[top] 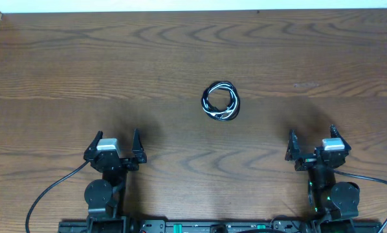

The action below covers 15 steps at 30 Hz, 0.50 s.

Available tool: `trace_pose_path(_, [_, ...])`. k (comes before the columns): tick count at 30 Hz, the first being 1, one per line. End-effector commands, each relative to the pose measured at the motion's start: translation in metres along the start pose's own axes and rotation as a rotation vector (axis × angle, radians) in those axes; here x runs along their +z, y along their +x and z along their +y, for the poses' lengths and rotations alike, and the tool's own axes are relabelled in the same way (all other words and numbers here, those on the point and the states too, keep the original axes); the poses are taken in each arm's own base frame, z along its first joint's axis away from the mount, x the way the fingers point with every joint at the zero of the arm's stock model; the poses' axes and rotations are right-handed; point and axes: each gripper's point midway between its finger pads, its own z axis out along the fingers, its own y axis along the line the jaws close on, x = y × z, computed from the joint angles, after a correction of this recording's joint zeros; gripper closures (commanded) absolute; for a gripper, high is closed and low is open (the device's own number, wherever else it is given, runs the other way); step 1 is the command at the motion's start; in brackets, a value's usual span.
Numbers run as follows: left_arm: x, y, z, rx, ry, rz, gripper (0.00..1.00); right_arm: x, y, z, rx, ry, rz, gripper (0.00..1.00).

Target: Untangle cables

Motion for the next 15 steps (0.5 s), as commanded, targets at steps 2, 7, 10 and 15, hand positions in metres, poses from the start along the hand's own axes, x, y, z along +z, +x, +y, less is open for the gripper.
trace_pose_path(2, [0.001, 0.014, 0.002, 0.007, -0.006, 0.045, 0.02, 0.000, -0.001, 0.000, -0.012, 0.005, -0.007, 0.01])
trace_pose_path(7, [0.001, 0.013, 0.000, 0.004, 0.005, 0.040, 0.02, 0.000, -0.001, 0.001, -0.011, -0.004, -0.007, 0.01])
trace_pose_path(10, [0.000, 0.007, -0.010, 0.004, 0.061, 0.014, 0.02, 0.000, -0.002, 0.006, -0.011, -0.033, -0.010, 0.01])
trace_pose_path(15, [-0.001, 0.002, -0.021, -0.002, 0.125, -0.005, 0.02, -0.001, -0.002, 0.013, -0.011, -0.072, -0.013, 0.01])
